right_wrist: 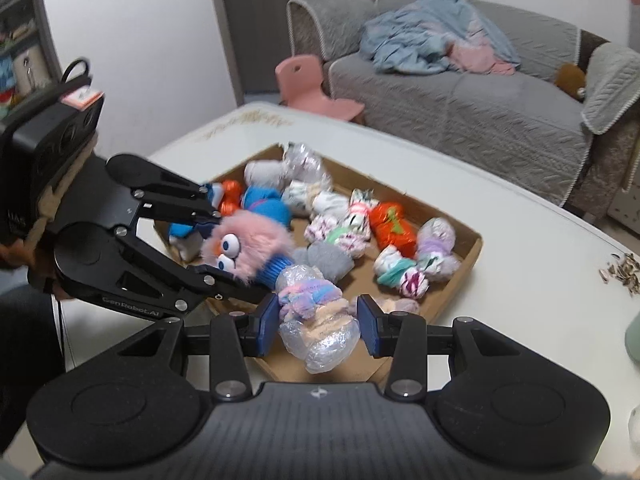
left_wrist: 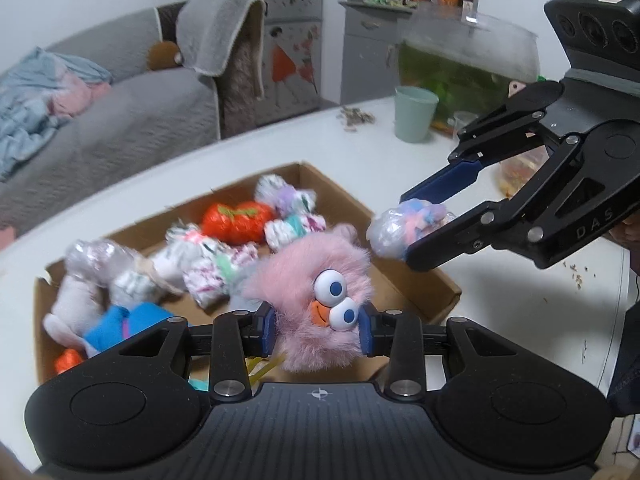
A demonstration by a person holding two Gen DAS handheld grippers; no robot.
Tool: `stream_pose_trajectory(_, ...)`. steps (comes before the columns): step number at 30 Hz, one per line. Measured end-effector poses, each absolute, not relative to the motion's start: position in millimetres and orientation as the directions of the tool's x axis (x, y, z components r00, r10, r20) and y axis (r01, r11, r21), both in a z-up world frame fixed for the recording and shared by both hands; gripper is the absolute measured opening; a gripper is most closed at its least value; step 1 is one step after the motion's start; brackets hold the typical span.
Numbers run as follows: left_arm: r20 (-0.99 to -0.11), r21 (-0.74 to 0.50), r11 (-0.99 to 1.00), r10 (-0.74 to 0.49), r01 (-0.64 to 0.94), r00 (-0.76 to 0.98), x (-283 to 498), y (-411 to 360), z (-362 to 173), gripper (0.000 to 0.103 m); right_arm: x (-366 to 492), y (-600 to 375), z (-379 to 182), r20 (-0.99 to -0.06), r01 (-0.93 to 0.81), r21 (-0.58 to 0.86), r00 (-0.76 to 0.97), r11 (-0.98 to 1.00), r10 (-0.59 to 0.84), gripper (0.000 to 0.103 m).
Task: Organize objects
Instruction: 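Carry both items into the tray and open both tools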
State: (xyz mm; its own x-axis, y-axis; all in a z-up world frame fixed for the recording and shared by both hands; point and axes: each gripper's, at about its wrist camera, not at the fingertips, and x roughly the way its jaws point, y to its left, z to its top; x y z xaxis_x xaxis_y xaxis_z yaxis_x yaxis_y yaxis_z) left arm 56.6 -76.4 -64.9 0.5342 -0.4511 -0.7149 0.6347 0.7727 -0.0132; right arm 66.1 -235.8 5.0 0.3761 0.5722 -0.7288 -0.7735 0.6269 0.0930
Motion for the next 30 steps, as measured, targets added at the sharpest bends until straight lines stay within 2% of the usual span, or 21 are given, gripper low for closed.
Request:
stream_pose_trajectory(8,-0.754,-0.055,0.77,-0.449,0.636,0.479,69,-74,-87,0.045,74,-234,-13,-0.782,-0.789,0.08,0.329,0.61,0.529,0.039)
stream_pose_trajectory(22,-0.813,0.034,0.768,-0.351,0.639,0.465,77,-80,-114,0.045,88,-213,-44,-0.852,-0.831,0.037,0.264,0.555,0.453,0.039)
stream_pose_trajectory(30,-0.81,0.029,0.764,-0.36,0.644,0.463,76,-81,-116,0.046,87,-208,-50,-0.863,-0.852,0.017,0.252,0.523,0.439,0.039)
